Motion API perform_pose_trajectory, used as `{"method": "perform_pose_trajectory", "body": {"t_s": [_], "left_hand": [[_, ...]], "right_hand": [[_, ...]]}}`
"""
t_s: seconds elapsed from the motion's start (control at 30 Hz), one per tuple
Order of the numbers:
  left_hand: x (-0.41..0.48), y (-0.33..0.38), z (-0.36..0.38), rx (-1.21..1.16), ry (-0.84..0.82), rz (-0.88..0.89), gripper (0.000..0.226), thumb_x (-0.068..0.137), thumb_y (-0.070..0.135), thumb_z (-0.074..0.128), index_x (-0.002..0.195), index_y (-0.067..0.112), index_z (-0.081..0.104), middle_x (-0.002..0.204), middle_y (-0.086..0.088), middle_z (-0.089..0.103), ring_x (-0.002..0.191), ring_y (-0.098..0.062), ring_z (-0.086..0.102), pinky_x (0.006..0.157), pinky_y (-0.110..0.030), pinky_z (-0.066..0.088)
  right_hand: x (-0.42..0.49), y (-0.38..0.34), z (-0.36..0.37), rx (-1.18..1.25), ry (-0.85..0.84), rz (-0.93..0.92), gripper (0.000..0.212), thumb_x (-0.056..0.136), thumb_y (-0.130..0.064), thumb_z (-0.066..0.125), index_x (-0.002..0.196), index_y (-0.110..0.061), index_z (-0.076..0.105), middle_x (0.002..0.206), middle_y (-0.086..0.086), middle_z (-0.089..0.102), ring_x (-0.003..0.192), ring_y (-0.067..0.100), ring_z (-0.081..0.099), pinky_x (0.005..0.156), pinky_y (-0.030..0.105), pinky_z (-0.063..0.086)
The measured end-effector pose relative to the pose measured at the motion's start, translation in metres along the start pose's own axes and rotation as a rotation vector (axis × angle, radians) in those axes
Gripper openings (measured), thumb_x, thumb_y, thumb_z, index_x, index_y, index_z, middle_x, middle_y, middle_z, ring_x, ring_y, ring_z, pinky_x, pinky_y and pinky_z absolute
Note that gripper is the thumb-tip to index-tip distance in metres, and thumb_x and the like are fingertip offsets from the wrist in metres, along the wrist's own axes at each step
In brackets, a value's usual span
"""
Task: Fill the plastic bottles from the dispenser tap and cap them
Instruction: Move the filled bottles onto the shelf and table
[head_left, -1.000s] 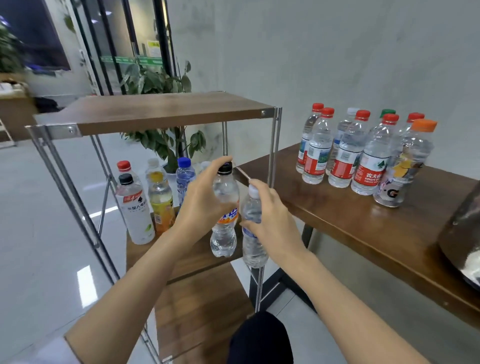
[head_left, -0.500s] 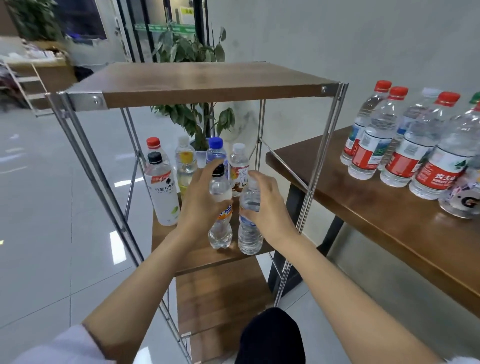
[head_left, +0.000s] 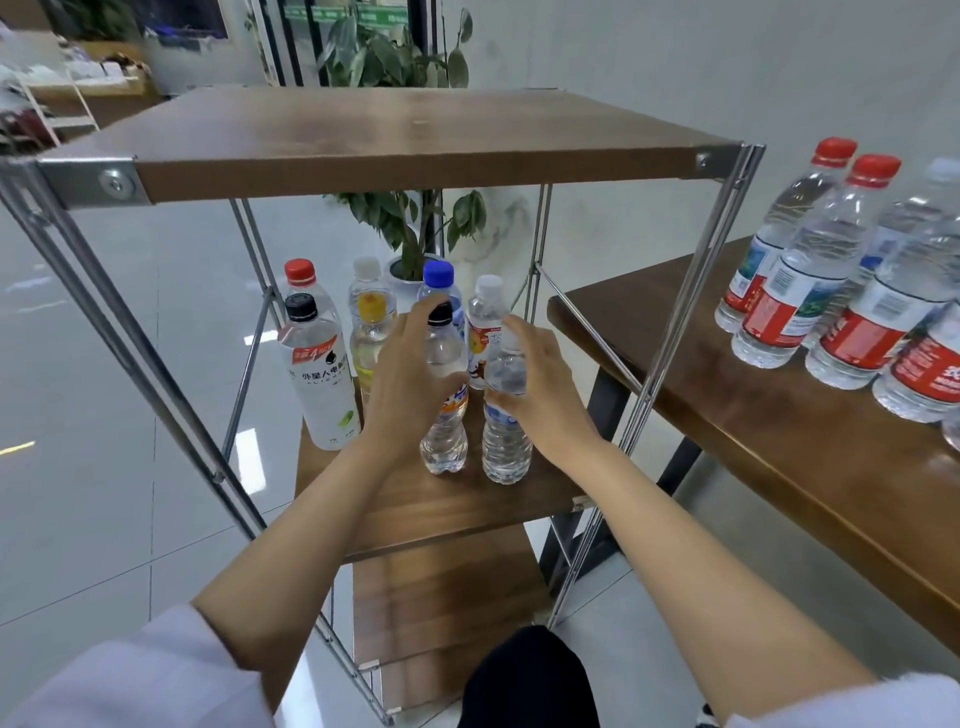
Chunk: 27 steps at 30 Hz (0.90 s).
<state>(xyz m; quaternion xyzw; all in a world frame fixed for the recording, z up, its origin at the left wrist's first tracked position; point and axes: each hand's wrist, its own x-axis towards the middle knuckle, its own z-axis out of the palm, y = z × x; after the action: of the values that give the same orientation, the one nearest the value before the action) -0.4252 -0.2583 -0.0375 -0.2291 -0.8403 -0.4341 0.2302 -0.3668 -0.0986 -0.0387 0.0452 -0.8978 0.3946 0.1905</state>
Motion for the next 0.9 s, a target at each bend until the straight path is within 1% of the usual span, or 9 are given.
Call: {"method": "perform_pose_trajectory", "body": {"t_s": [0.1,0.2,0.4,0.5,0.57,0.67,0.77,0.83,0.9], "left_hand": [[0.006,-0.001,0.005,0.009,0.015,-0.024,0.072,0.072,0.010,0.082,0.136,0.017,0.050,0.119,-0.003,0.061,0.096,-0.003,0.048,0.080,0.003,0.031],[0.013,-0.002,0.008,0.008,0.007,-0.052,0.073,0.073,0.011,0.082,0.137,0.018,0.048,0.121,-0.004,0.059,0.097,-0.008,0.050,0.077,0.003,0.032],[0.025,-0.009,0.015,0.006,-0.029,-0.089,0.084,0.071,0.005,0.083,0.142,0.022,0.042,0.130,-0.004,0.054,0.103,-0.002,0.044,0.078,0.005,0.031],[0.031,-0.012,0.020,0.014,-0.022,-0.096,0.083,0.072,0.003,0.082,0.142,0.022,0.042,0.131,-0.005,0.053,0.103,-0.004,0.043,0.079,0.002,0.032],[0.035,-0.013,0.024,0.017,-0.013,-0.098,0.083,0.072,0.004,0.082,0.142,0.024,0.042,0.131,-0.005,0.053,0.102,-0.007,0.047,0.080,-0.004,0.036],[0.039,-0.013,0.029,0.021,0.005,-0.097,0.081,0.074,0.006,0.081,0.143,0.024,0.042,0.131,-0.005,0.055,0.100,-0.011,0.052,0.082,-0.022,0.043],[0.044,-0.014,0.032,0.030,0.005,-0.114,0.078,0.077,0.008,0.078,0.143,0.027,0.041,0.130,-0.005,0.054,0.099,-0.015,0.055,0.078,-0.027,0.047],[0.047,-0.015,0.034,0.025,0.007,-0.122,0.076,0.078,0.008,0.076,0.143,0.027,0.042,0.130,-0.005,0.054,0.097,-0.016,0.056,0.075,-0.029,0.048],[0.048,-0.016,0.035,0.014,0.015,-0.114,0.075,0.078,0.008,0.075,0.143,0.026,0.043,0.130,-0.006,0.054,0.094,-0.016,0.056,0.076,-0.030,0.050]], "right_hand": [[0.011,0.006,-0.001,0.034,-0.006,-0.016,0.080,0.082,-0.012,0.079,0.144,-0.036,0.035,0.137,-0.001,0.039,0.125,0.015,0.049,0.104,0.042,0.048],[0.022,0.012,0.000,0.043,-0.005,-0.031,0.079,0.082,-0.011,0.079,0.145,-0.031,0.036,0.137,-0.002,0.041,0.125,0.016,0.051,0.103,0.043,0.049],[0.044,0.028,0.004,0.092,-0.040,-0.067,0.080,0.083,-0.007,0.078,0.147,-0.027,0.033,0.131,-0.010,0.036,0.121,0.018,0.054,0.101,0.042,0.050],[0.054,0.033,0.006,0.092,-0.041,-0.084,0.079,0.083,-0.006,0.077,0.148,-0.021,0.035,0.139,0.000,0.039,0.126,0.017,0.050,0.104,0.037,0.048],[0.061,0.035,0.007,0.086,-0.036,-0.085,0.080,0.082,-0.003,0.077,0.148,-0.019,0.035,0.140,0.003,0.040,0.128,0.016,0.047,0.105,0.031,0.046],[0.070,0.040,0.008,0.067,-0.039,-0.087,0.083,0.080,0.001,0.077,0.149,-0.020,0.034,0.144,0.005,0.039,0.131,0.017,0.045,0.103,0.020,0.042],[0.077,0.044,0.010,0.082,-0.048,-0.085,0.084,0.081,0.003,0.076,0.149,-0.022,0.033,0.144,0.004,0.037,0.132,0.018,0.044,0.106,0.029,0.045],[0.082,0.047,0.012,0.069,-0.049,-0.091,0.083,0.082,0.003,0.075,0.149,-0.022,0.033,0.145,0.004,0.036,0.132,0.017,0.043,0.104,0.017,0.043],[0.085,0.049,0.012,0.053,-0.045,-0.098,0.081,0.082,0.005,0.074,0.149,-0.019,0.034,0.146,0.006,0.036,0.130,0.016,0.043,0.091,-0.001,0.037]]}}
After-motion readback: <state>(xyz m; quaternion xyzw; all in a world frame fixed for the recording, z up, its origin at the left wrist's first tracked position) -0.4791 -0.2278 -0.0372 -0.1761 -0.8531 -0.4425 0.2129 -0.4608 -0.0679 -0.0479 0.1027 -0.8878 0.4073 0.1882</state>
